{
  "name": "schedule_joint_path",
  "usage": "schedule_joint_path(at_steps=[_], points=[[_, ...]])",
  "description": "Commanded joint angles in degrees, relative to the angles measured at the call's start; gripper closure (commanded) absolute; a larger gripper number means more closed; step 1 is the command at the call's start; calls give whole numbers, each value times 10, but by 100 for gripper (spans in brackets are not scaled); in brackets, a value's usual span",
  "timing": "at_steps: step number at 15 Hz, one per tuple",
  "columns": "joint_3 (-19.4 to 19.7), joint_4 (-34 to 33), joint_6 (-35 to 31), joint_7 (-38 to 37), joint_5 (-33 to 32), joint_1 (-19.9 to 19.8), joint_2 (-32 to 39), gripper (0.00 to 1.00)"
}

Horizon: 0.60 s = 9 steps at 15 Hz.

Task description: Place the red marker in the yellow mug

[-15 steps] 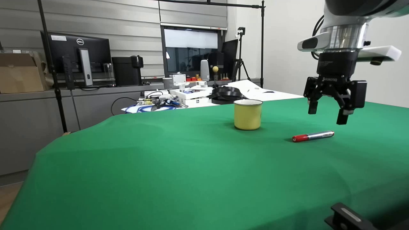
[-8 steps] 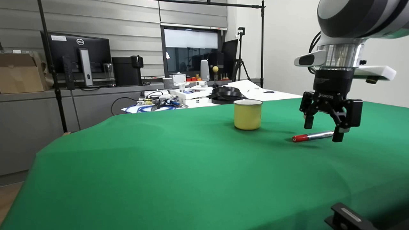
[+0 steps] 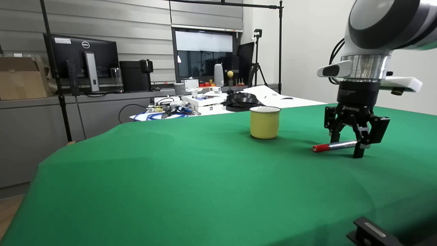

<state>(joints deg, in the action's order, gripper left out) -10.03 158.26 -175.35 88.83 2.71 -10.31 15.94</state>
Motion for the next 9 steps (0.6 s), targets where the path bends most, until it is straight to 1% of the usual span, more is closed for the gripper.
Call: schedule_joint_path(at_steps=[1,2,4,5,6,7,9], points=[[0,-8,-14,-31,-37,-12,14,61],[3,-8,-14,-35,-43,-10,12,66],[11,-10,-10,-45,-56,-4,9,80],[12,-12,-3,-49,-61,-4,6,38],[9,-13,-1,-52,-64,-8,6,42],[1,-14,6,-50,-62,-15,5,42],[-3,-15,13,-49,-62,-19,4,31]])
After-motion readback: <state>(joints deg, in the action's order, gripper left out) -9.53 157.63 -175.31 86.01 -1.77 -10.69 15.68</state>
